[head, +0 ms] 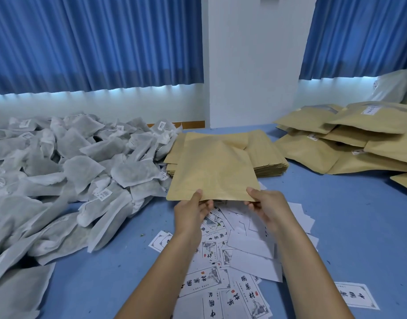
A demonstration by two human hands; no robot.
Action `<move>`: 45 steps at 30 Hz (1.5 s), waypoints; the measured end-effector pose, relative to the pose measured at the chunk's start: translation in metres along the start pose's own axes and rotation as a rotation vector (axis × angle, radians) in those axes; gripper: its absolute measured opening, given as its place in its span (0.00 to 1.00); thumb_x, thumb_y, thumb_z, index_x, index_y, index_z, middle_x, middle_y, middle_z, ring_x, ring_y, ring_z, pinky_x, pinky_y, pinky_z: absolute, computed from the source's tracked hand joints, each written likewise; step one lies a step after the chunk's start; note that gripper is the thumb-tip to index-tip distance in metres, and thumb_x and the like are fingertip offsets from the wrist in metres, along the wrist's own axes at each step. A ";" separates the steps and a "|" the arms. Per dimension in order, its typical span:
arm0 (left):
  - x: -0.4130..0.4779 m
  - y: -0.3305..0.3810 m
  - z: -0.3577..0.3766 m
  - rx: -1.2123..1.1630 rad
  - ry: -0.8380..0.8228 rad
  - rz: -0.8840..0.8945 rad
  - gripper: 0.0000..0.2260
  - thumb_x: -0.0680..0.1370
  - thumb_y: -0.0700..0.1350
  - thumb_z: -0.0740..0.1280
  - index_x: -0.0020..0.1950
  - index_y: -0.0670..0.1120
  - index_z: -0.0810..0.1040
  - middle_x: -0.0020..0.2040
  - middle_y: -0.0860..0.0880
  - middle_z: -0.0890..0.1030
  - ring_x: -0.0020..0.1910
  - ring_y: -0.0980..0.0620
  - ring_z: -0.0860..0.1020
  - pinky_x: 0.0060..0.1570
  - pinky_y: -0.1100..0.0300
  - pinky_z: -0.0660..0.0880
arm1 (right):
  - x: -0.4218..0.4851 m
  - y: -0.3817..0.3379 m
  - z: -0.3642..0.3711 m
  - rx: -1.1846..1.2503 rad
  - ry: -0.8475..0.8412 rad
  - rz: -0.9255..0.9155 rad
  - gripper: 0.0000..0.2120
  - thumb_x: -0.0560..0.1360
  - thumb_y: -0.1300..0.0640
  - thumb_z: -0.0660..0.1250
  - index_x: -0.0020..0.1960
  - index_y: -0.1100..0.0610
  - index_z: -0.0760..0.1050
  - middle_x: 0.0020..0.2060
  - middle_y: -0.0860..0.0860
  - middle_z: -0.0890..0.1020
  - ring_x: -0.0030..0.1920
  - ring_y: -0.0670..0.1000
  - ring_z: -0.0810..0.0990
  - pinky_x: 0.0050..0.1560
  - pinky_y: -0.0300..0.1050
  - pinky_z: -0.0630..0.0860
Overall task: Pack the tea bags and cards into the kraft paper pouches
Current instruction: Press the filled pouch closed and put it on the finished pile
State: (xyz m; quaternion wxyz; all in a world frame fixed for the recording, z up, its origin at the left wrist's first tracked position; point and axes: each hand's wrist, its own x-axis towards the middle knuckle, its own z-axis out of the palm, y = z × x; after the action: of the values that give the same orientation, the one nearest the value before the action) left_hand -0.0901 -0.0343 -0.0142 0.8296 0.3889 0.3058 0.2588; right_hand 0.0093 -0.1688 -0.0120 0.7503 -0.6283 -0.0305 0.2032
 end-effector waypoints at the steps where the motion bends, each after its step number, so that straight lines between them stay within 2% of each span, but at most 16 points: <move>1: 0.000 0.000 0.000 0.004 0.001 0.003 0.05 0.78 0.40 0.67 0.49 0.38 0.75 0.44 0.42 0.81 0.34 0.50 0.80 0.35 0.64 0.80 | -0.001 0.000 0.001 0.000 0.009 -0.007 0.08 0.77 0.64 0.66 0.40 0.67 0.77 0.26 0.56 0.78 0.24 0.48 0.73 0.27 0.35 0.72; 6: -0.001 -0.004 0.002 0.027 0.011 0.028 0.05 0.78 0.41 0.67 0.48 0.39 0.76 0.38 0.45 0.82 0.31 0.52 0.80 0.36 0.64 0.80 | -0.003 0.001 0.006 0.080 0.074 -0.047 0.09 0.77 0.64 0.66 0.38 0.65 0.76 0.27 0.57 0.76 0.21 0.46 0.72 0.25 0.34 0.71; 9: -0.002 -0.007 0.003 0.045 0.009 0.043 0.05 0.78 0.41 0.67 0.48 0.40 0.77 0.35 0.47 0.82 0.30 0.53 0.81 0.38 0.62 0.79 | -0.007 0.003 0.011 0.223 0.063 0.032 0.06 0.74 0.63 0.71 0.40 0.64 0.76 0.29 0.55 0.76 0.22 0.46 0.73 0.22 0.34 0.70; 13: -0.004 -0.010 0.005 0.050 0.010 0.049 0.07 0.78 0.41 0.67 0.50 0.38 0.77 0.37 0.44 0.83 0.31 0.53 0.82 0.33 0.65 0.79 | -0.005 0.009 0.015 0.210 0.045 0.057 0.06 0.72 0.65 0.72 0.41 0.63 0.75 0.31 0.54 0.74 0.27 0.48 0.67 0.21 0.33 0.64; 18: -0.010 -0.011 0.009 0.028 -0.005 0.048 0.05 0.78 0.40 0.67 0.46 0.38 0.76 0.30 0.47 0.82 0.30 0.53 0.82 0.32 0.66 0.78 | -0.004 0.011 0.018 0.264 0.096 0.060 0.06 0.72 0.64 0.72 0.39 0.62 0.75 0.28 0.53 0.73 0.23 0.47 0.66 0.21 0.34 0.62; 22: -0.011 -0.012 0.009 0.007 -0.006 0.053 0.04 0.78 0.40 0.67 0.47 0.39 0.76 0.32 0.47 0.83 0.31 0.53 0.82 0.33 0.65 0.79 | -0.009 0.014 0.027 0.284 0.033 0.075 0.05 0.72 0.65 0.72 0.42 0.62 0.76 0.31 0.54 0.75 0.24 0.47 0.68 0.20 0.33 0.65; 26: -0.012 -0.012 0.009 0.028 -0.022 0.037 0.04 0.78 0.40 0.67 0.46 0.40 0.76 0.33 0.46 0.83 0.31 0.52 0.82 0.33 0.65 0.79 | -0.007 0.014 0.027 0.245 0.079 0.044 0.05 0.72 0.66 0.71 0.42 0.59 0.76 0.30 0.51 0.76 0.22 0.43 0.68 0.21 0.32 0.67; 29: -0.012 -0.012 0.010 0.034 -0.029 0.034 0.05 0.78 0.40 0.66 0.46 0.38 0.76 0.34 0.44 0.82 0.31 0.52 0.82 0.31 0.66 0.78 | -0.007 0.014 0.026 0.275 0.057 0.069 0.06 0.72 0.65 0.71 0.40 0.59 0.75 0.27 0.51 0.74 0.22 0.46 0.66 0.20 0.33 0.64; 34: -0.012 -0.012 0.008 0.047 -0.022 0.029 0.06 0.78 0.40 0.66 0.46 0.38 0.77 0.34 0.44 0.83 0.31 0.53 0.82 0.32 0.66 0.78 | -0.007 0.017 0.031 0.266 -0.019 0.020 0.05 0.73 0.69 0.69 0.47 0.62 0.75 0.32 0.53 0.75 0.23 0.44 0.68 0.21 0.32 0.65; 38: -0.013 -0.012 0.008 0.055 -0.024 0.033 0.06 0.78 0.42 0.68 0.47 0.39 0.77 0.37 0.43 0.83 0.33 0.52 0.83 0.33 0.64 0.79 | -0.004 0.015 0.028 0.249 -0.001 0.034 0.04 0.73 0.69 0.69 0.44 0.63 0.75 0.31 0.54 0.73 0.21 0.44 0.67 0.21 0.32 0.64; 45: -0.009 -0.005 0.000 0.010 0.063 0.063 0.03 0.75 0.38 0.70 0.47 0.42 0.76 0.42 0.46 0.82 0.29 0.55 0.81 0.32 0.65 0.79 | -0.007 0.017 0.033 0.290 -0.054 0.022 0.10 0.73 0.68 0.69 0.54 0.64 0.75 0.36 0.54 0.76 0.25 0.47 0.68 0.21 0.34 0.63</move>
State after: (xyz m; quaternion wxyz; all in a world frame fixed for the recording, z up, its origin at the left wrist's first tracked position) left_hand -0.0948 -0.0432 -0.0153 0.8092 0.3940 0.3206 0.2954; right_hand -0.0111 -0.1387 -0.0198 0.8299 -0.5078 -0.0140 0.2306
